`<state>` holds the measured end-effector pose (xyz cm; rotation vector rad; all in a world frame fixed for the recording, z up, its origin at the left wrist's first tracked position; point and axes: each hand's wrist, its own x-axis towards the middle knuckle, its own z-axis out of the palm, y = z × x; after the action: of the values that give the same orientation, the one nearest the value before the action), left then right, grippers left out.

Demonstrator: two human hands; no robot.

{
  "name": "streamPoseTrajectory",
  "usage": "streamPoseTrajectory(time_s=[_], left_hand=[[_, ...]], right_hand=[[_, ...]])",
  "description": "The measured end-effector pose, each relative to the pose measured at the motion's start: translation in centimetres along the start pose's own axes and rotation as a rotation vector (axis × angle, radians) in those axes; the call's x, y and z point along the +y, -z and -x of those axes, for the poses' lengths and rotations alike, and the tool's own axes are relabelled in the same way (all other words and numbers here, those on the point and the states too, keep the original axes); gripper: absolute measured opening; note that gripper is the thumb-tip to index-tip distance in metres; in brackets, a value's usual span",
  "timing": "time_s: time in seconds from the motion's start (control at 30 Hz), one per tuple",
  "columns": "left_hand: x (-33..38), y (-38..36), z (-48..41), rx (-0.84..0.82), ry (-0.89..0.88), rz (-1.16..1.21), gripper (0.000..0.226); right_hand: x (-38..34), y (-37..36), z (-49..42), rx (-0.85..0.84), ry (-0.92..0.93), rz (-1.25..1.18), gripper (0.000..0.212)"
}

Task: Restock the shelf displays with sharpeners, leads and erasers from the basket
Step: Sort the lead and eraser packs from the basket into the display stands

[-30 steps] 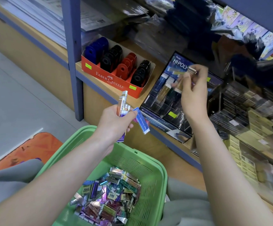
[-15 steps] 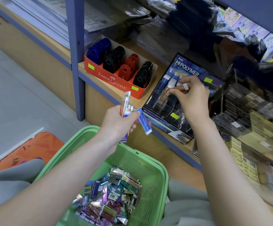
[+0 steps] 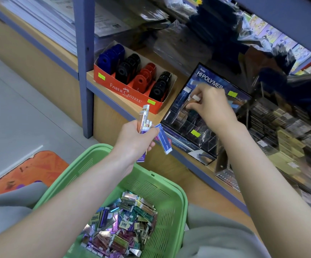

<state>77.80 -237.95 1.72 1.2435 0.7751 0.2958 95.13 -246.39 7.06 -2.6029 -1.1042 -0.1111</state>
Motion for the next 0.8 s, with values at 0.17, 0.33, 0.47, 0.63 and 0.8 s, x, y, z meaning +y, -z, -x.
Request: streamPoseTrajectory(time_s=[0.17,0.33,0.47,0.63,0.8], left_hand=[[0.2,0.1,0.2,-0.001,-0.013,0.001,0.004],[0.4,0.1,0.1,-0.008,-0.016,0.021,0.002],[0.6,0.1,0.1,-0.013,-0.022,0.037,0.004],[0.5,0.2,0.0,-0.012,-0.019,0.038,0.002],[0.4,0.5,-0.2,0.008,-0.019,0.039,0.006]], right_hand=[[-0.3,-0.8,-0.1,0.016,0.087,0.1,0.03],[-0.4,-1.1,0.4,0.035,0.058,0.132,0.032],[-0.2,-1.1,0.4,0.074,0.098,0.12,0.024],[0.3,-1.6,0.5,0.1,0.145,0.136,0.017],[-0.1,-1.6,1.1,0.158,0.182,0.215,0.026]])
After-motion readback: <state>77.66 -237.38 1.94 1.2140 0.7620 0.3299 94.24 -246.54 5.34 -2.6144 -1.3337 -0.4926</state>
